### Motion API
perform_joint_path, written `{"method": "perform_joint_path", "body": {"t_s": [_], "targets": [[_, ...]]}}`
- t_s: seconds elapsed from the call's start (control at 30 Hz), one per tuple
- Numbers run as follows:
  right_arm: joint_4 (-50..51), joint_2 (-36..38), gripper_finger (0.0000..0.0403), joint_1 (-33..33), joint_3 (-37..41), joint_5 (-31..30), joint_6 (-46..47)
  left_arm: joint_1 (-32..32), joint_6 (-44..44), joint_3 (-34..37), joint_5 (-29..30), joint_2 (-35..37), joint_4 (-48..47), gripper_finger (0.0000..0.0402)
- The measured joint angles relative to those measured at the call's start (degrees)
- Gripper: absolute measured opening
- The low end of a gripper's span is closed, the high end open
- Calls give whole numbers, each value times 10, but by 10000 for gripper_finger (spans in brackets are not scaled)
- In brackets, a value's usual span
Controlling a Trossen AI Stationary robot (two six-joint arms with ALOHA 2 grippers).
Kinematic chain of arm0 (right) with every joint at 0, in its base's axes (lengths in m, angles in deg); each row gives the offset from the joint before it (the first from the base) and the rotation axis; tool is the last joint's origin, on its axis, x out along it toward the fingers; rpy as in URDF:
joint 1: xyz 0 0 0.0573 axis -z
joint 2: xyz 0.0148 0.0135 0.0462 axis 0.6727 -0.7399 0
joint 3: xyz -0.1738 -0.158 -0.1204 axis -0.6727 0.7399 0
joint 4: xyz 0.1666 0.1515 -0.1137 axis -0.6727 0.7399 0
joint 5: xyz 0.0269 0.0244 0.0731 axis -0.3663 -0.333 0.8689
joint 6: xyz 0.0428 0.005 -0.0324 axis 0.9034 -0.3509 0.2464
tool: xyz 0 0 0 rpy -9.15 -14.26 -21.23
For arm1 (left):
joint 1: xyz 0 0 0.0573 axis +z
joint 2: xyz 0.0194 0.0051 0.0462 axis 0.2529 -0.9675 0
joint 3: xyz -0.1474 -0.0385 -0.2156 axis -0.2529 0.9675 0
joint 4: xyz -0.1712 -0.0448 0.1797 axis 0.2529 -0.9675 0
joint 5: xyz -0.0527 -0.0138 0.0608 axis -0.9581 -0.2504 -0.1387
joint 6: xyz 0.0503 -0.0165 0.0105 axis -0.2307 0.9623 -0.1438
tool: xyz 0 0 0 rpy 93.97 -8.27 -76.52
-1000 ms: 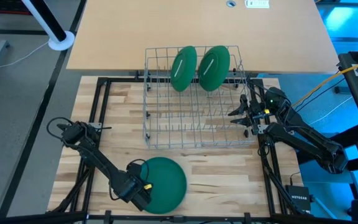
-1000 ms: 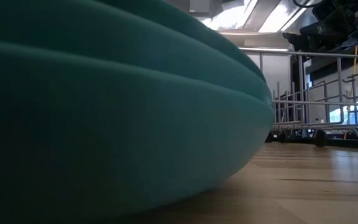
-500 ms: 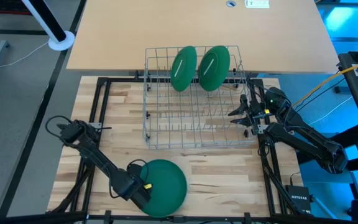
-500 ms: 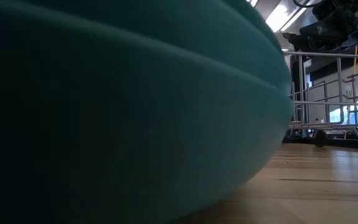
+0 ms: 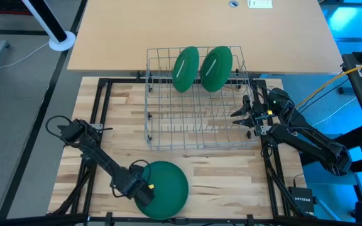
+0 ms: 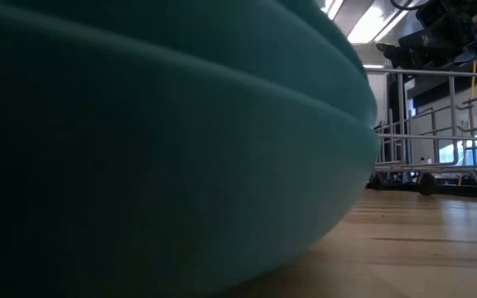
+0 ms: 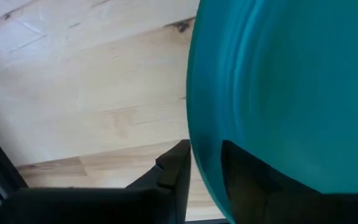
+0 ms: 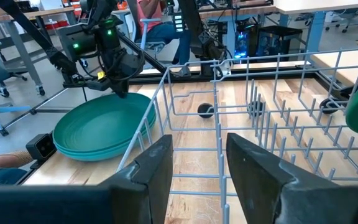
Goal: Sort dishes
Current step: Put the green plate in the dish rack
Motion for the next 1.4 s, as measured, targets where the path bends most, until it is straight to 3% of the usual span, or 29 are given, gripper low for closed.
{"method": "perform_joint_path", "body": {"t_s": [0.23, 0.43, 0.73, 1.23, 1.4], "targets": [[0, 0, 154, 0, 0, 0, 0, 2, 6, 0, 1, 1, -1, 8], [-1, 0, 154, 0, 0, -1, 0, 6, 2, -13, -39, 1, -22, 4], [-2, 0, 154, 0, 0, -1, 0, 16, 0, -70, -44, 1, -86, 2], [-2, 0, 154, 0, 0, -1, 0, 52, -45, -248, -43, 1, -242, 0], [-10, 0, 154, 0, 0, -3, 2, 64, -46, -300, -11, 1, -263, 0]]}}
